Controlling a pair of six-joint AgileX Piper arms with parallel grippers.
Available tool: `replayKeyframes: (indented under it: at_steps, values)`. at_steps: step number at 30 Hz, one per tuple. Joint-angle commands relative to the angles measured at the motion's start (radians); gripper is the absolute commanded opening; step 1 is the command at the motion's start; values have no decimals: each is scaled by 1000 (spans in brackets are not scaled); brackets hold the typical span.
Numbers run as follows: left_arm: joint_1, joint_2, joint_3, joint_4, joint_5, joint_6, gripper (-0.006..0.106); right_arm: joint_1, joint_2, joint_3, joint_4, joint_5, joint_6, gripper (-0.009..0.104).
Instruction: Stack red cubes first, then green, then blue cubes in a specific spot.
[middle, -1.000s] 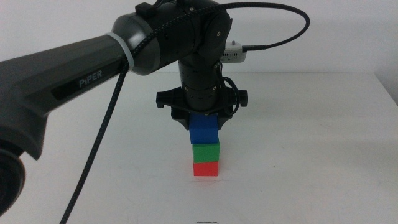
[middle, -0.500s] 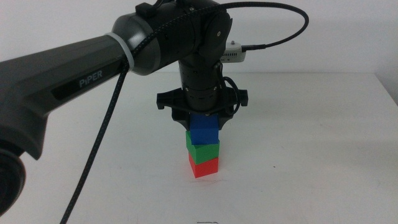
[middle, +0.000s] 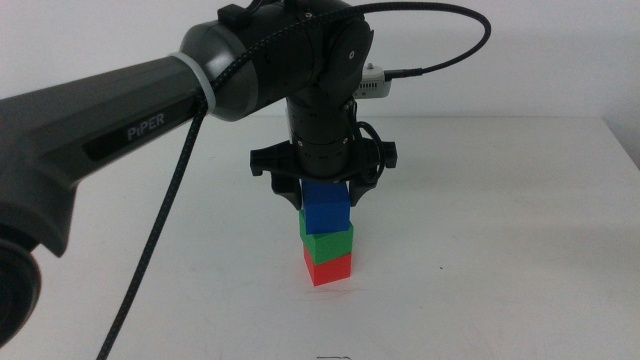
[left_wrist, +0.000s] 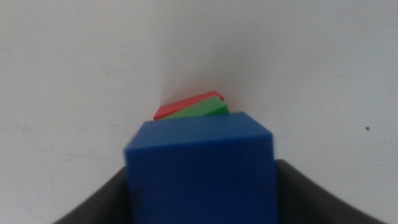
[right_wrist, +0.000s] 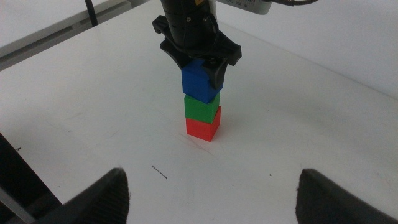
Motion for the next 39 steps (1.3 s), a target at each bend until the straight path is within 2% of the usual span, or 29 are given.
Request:
replayKeyframes:
  at_steps: [1,6,11,16,21,27,29,32,36,39]
  values:
    - [-6,-65,-21,10,83,-12,78,-6,8,-22,-12,-72,-11,85]
    - [-6,-65,-21,9,83,-11,92,-6,8,-22,-12,-72,-11,85]
    - [-6,-112,-31,-11,83,26,94,-6,8,-22,-12,-72,-11,85]
    - [-6,-228,-53,-11,83,144,94,-6,8,-22,-12,-72,-11,85]
    - [-6,-356,-53,94,83,277,94,-6,8,-22,-12,-72,-11,85]
    - [5,-511,5,203,83,350,94,-6,8,-22,-12,-72,-11,85]
    - [47,-583,63,210,80,354,94,-6,8,-22,-12,-72,-11,85]
    - [161,-722,186,161,13,424,94,-6,6,-22,-21,-72,-11,85]
    - [376,-933,399,46,-185,619,94,-6,10,-22,-20,-72,-11,85]
    - [527,-1064,518,-31,-288,681,94,-6,10,-22,-19,-72,-11,85]
